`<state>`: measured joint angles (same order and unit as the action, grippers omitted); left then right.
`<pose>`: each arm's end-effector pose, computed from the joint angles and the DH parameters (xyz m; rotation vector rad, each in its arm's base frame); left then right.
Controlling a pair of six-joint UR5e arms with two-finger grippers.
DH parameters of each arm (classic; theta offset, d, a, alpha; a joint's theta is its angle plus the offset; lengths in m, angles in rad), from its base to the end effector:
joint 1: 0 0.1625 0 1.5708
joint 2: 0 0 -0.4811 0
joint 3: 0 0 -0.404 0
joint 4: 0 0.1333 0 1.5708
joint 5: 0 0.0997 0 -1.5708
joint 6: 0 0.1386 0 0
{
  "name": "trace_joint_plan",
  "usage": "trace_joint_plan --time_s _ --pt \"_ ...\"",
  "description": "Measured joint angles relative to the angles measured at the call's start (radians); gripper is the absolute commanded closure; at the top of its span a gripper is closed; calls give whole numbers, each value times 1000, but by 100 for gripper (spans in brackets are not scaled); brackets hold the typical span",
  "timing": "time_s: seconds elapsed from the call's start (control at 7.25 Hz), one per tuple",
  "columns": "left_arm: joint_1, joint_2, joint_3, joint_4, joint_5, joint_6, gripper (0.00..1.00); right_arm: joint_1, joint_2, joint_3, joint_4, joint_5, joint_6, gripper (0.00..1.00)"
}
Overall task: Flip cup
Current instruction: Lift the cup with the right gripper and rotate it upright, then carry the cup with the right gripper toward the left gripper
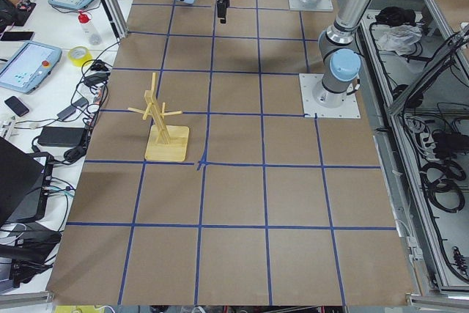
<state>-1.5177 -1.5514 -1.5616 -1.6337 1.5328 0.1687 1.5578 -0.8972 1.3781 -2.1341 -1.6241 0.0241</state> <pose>-0.1124 -0.4961 0.5132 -0.1781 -3.0946 -0.0463 0.1159 -0.7706 0.2219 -0.0606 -3.0856 0.1277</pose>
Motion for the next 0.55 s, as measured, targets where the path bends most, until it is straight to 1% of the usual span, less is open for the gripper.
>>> trace_joint_plan --time_s 0.28,0.55 --pt "1 0 0 0 -1 0 0 3 -14 0 37 47 -28 100" --pt "1 1 0 0 -1 0 0 47 -66 7 78 71 -180 100"
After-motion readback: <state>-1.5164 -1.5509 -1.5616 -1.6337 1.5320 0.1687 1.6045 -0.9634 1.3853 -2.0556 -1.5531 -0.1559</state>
